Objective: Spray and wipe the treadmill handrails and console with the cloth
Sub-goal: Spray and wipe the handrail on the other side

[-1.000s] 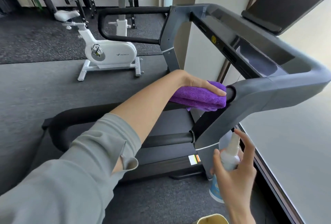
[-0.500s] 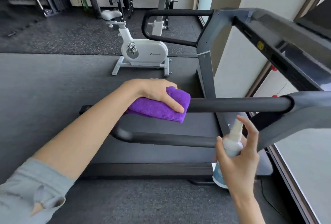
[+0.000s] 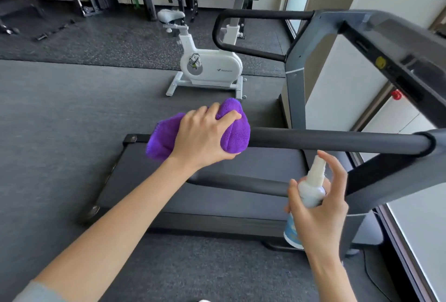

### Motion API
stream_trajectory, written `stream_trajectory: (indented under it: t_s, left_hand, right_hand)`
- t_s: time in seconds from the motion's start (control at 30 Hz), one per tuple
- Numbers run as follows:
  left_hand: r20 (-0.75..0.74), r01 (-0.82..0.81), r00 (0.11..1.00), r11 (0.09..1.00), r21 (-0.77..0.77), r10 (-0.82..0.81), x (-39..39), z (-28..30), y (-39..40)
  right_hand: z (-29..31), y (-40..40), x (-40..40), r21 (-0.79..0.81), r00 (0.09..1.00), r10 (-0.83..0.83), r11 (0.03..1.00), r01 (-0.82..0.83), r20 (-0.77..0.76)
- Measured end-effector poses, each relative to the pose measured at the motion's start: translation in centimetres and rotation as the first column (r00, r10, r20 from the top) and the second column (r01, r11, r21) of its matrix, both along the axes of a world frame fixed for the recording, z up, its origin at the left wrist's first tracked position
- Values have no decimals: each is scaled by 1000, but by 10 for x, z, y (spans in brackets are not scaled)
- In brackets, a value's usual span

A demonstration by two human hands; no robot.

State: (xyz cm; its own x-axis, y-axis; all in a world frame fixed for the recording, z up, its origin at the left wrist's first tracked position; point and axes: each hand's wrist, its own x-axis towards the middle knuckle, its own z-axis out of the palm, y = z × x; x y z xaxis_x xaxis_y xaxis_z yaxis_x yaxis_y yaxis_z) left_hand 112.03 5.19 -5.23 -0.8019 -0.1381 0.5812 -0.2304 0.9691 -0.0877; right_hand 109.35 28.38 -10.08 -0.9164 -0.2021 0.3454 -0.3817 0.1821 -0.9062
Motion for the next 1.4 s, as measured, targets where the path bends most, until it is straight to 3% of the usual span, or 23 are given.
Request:
stream_trajectory:
  t_s: [0.27, 0.5, 0.73, 0.83, 0.93, 1.07, 1.23, 1.3, 1.4]
  left_hand:
    - [221, 102, 971, 995, -12, -96, -67, 14, 76]
    - [248, 217, 943, 975, 47, -222, -149, 22, 165]
    - [385, 257, 844, 912, 319, -372, -215, 37, 229]
    - [436, 260, 793, 883, 390, -426, -206, 41, 207]
    - [400, 252, 832, 904, 345, -385, -160, 35, 156]
    - [250, 151, 943, 953, 264, -219, -78, 22, 73]
    - [196, -40, 980, 953, 300, -21, -10, 18, -1]
    - [186, -104, 982, 908, 406, 30, 17, 10, -29]
    - [84, -124, 992, 746, 654, 91, 48, -17, -49]
  right_hand:
    - [-5, 43, -10, -5, 996, -90, 996, 90, 7]
    - [-14, 108, -21, 4, 974, -225, 974, 225, 21]
    - [-16, 147, -26, 5, 956, -292, 956, 292, 22]
    - [-14, 141, -28, 22, 963, -271, 962, 271, -1]
    - [-10, 126, -30, 20, 977, -212, 977, 212, -19]
    - [-5, 93, -30, 8, 992, -115, 993, 115, -47]
    - [-3, 51, -23, 9, 999, 3, 1000, -3, -53]
    - [-3, 41, -20, 11, 998, 35, 999, -35, -55]
    - [-5, 30, -16, 30, 997, 64, 998, -63, -43]
